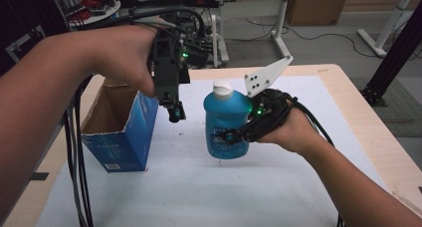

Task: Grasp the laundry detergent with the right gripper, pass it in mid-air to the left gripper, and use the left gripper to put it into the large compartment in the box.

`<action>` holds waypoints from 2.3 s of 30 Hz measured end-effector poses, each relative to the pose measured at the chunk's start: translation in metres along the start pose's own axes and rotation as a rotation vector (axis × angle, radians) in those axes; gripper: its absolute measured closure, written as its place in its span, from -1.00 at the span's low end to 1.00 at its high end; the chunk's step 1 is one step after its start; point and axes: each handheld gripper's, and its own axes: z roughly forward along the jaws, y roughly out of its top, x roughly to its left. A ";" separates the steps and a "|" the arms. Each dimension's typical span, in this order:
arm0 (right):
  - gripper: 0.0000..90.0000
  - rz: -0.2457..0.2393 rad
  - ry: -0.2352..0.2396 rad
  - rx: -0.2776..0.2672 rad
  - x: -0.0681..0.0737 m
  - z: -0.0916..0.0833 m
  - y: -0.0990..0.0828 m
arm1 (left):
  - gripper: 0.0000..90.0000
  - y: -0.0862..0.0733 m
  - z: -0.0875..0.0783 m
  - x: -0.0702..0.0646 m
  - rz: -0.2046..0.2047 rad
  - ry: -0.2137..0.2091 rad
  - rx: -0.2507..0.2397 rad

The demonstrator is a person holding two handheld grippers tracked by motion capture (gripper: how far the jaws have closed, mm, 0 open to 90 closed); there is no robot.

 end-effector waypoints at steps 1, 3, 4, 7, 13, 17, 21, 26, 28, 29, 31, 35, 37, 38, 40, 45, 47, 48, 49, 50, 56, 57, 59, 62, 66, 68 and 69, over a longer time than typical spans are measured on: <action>0.03 -0.010 0.011 0.006 0.000 0.003 0.004 | -0.96 0.003 0.000 -0.002 0.003 -0.002 -0.005; 0.03 -0.014 0.017 0.008 0.001 0.005 0.006 | -0.96 0.005 -0.001 -0.003 0.009 0.001 -0.007; 0.03 -0.017 0.023 0.009 0.001 0.007 0.008 | -0.96 0.007 -0.001 -0.005 0.009 0.000 -0.003; 0.03 -0.029 0.041 0.014 0.003 0.011 0.014 | -0.96 0.013 -0.001 -0.007 0.017 -0.004 -0.003; 0.03 -0.050 0.058 0.010 0.004 0.018 0.025 | -0.96 0.022 -0.001 -0.010 0.012 -0.006 0.005; 0.03 -0.049 0.066 0.009 0.005 0.021 0.029 | -0.96 0.026 0.003 -0.010 0.010 -0.004 0.022; 0.03 -0.062 0.065 0.009 0.004 0.024 0.032 | -0.96 0.030 0.006 -0.010 -0.007 -0.002 0.031; 0.03 -0.056 0.070 0.010 0.005 0.024 0.032 | -0.96 0.034 0.010 -0.009 -0.016 0.001 0.029; 0.03 -0.056 0.068 0.008 0.005 0.024 0.032 | -0.96 0.035 0.011 -0.008 -0.024 -0.002 0.028; 0.03 -0.056 0.068 0.008 0.005 0.024 0.032 | -0.96 0.035 0.011 -0.008 -0.024 -0.002 0.028; 0.03 -0.058 0.069 0.008 0.004 0.024 0.032 | -0.96 0.036 0.012 -0.008 -0.036 0.000 0.030; 0.03 -0.049 0.075 0.005 0.004 0.023 0.032 | -0.96 0.037 0.013 -0.007 -0.047 0.007 0.038; 0.03 -0.047 0.074 0.001 0.004 0.023 0.032 | -0.94 0.037 0.014 -0.006 -0.057 0.002 0.040; 0.03 -0.047 0.074 -0.002 0.004 0.023 0.032 | -0.93 0.037 0.014 -0.006 -0.064 -0.002 0.037; 0.03 -0.047 0.074 -0.003 0.003 0.023 0.032 | -0.93 0.037 0.014 -0.006 -0.069 0.002 0.035; 0.03 -0.044 0.070 -0.001 0.003 0.024 0.032 | -0.79 0.036 0.013 -0.005 -0.066 -0.001 0.029; 0.03 -0.043 0.068 -0.001 0.003 0.023 0.032 | -0.79 0.036 0.013 -0.005 -0.062 0.005 0.035; 0.03 -0.044 0.068 -0.003 0.003 0.023 0.032 | -0.79 0.036 0.013 -0.005 -0.061 0.007 0.039; 0.03 -0.044 0.068 -0.003 0.003 0.023 0.032 | -0.79 0.036 0.013 -0.005 -0.061 0.007 0.039; 0.03 -0.044 0.069 -0.003 0.003 0.023 0.032 | -0.79 0.036 0.013 -0.005 -0.063 0.007 0.040; 0.03 -0.046 0.073 -0.007 0.003 0.024 0.032 | -0.66 0.038 0.014 -0.005 -0.061 0.000 0.035; 0.03 -0.042 0.071 -0.007 0.003 0.024 0.032 | -0.66 0.038 0.014 -0.006 -0.069 -0.002 0.033; 0.03 -0.040 0.066 -0.008 0.003 0.024 0.032 | -0.66 0.038 0.014 -0.005 -0.065 0.003 0.036; 0.03 -0.049 0.072 -0.013 0.002 0.024 0.032 | -0.62 0.037 0.015 -0.005 -0.064 0.001 0.033; 0.03 -0.046 0.068 -0.014 0.002 0.024 0.032 | -0.62 0.037 0.014 -0.004 -0.073 0.006 0.037; 0.03 -0.045 0.068 -0.015 0.002 0.024 0.032 | -0.59 0.037 0.014 -0.004 -0.074 0.004 0.039; 0.03 -0.042 0.068 -0.014 0.002 0.024 0.032 | -0.57 0.037 0.014 -0.004 -0.070 0.003 0.039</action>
